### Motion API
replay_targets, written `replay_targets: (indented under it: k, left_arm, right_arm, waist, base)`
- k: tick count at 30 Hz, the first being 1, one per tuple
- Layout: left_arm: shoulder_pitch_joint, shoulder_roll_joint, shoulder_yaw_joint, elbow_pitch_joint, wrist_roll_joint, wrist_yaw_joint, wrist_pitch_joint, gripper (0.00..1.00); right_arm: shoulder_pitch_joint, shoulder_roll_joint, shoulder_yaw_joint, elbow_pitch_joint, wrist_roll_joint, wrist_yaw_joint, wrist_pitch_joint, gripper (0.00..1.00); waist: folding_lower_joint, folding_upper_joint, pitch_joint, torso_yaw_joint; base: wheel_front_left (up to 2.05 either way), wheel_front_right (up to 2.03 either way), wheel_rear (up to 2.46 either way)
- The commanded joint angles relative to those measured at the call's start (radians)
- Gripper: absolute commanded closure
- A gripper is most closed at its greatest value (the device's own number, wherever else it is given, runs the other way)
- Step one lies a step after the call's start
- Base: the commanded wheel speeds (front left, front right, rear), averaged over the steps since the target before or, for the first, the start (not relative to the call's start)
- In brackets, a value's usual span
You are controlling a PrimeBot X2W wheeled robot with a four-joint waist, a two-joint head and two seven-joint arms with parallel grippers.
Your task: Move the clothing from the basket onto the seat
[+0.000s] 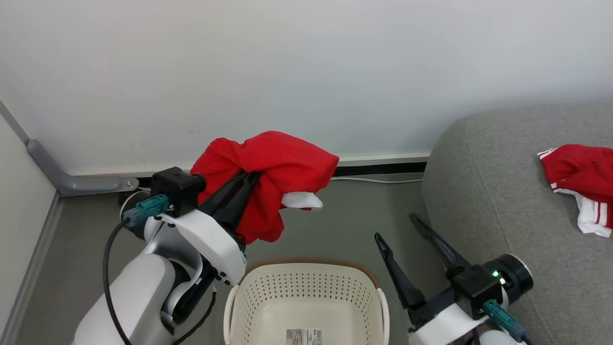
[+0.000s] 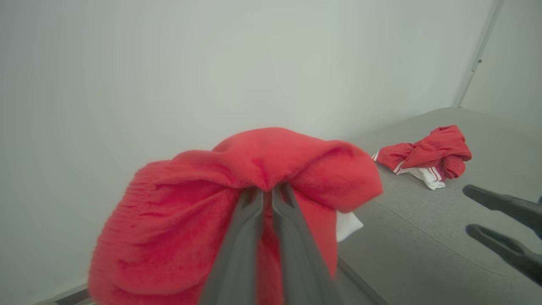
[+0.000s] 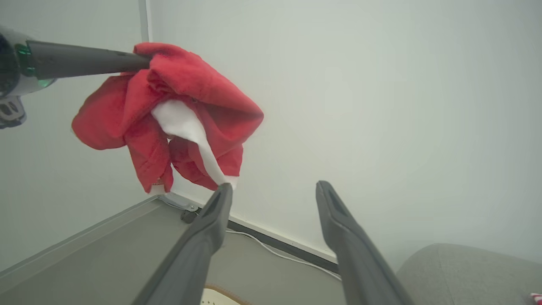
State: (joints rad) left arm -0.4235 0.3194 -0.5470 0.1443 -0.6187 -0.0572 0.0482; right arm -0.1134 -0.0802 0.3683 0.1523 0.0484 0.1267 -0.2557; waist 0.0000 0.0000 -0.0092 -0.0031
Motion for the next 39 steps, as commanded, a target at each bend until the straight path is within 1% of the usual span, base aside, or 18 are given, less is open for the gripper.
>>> replay_targets:
  k: [1,8,15,22,27,34,35,37,39]
  left_arm:
    - [-0.072,0.013,0.032,-0.027,-0.01,0.003,0.002,1.0]
    - [-0.113,-0.033,-0.012,-0.001,-0.012,-0.017,0.011,1.0]
    - [-0.142,-0.068,-0.049,0.038,-0.015,-0.033,0.006,1.0]
    - [-0.168,-0.095,-0.078,0.059,-0.018,-0.042,0.007,1.0]
    - [-0.199,-0.114,-0.102,0.07,-0.019,-0.05,0.006,1.0]
    - [-0.214,-0.124,-0.119,0.079,-0.02,-0.054,0.001,1.0]
    - [-0.215,-0.126,-0.121,0.08,-0.021,-0.055,0.0,1.0]
    - [-0.216,-0.129,-0.126,0.082,-0.022,-0.056,-0.001,1.0]
    - [-0.216,-0.132,-0.131,0.083,-0.023,-0.056,-0.003,1.0]
  right_arm:
    - [-0.057,-0.008,0.032,-0.023,-0.013,0.004,-0.006,0.0]
    - [-0.157,-0.042,0.119,0.034,-0.047,0.004,-0.006,0.0]
    - [-0.237,-0.048,0.173,0.094,-0.1,0.004,-0.006,0.0]
    - [-0.305,-0.038,0.19,0.171,-0.173,0.004,-0.006,0.0]
    - [-0.361,-0.012,0.194,0.222,-0.206,0.004,-0.006,0.0]
    - [-0.392,0.01,0.163,0.269,-0.209,0.004,-0.006,0.0]
    - [-0.396,0.013,0.158,0.277,-0.21,0.004,-0.006,0.04]
    - [-0.403,0.018,0.155,0.295,-0.211,0.004,-0.006,0.34]
    - [-0.409,0.022,0.156,0.31,-0.209,0.004,-0.006,0.57]
  waist:
    - [0.0,0.0,0.002,0.013]
    - [0.0,0.0,0.009,0.077]
    - [0.0,0.0,0.018,0.124]
    - [0.0,0.0,0.039,0.148]
    - [0.0,0.0,0.069,0.16]
    - [0.0,0.0,0.079,0.168]
    - [0.0,0.0,0.079,0.169]
    - [0.0,0.0,0.079,0.171]
    - [0.0,0.0,0.078,0.173]
  base:
    - [0.0,0.0,0.0]
    - [0.0,0.0,0.0]
    - [0.0,0.0,0.0]
    - [0.0,0.0,0.0]
    - [0.0,0.0,0.0]
    - [0.0,0.0,0.0]
    - [0.0,0.0,0.0]
    - [0.0,0.0,0.0]
    - [0.0,0.0,0.0]
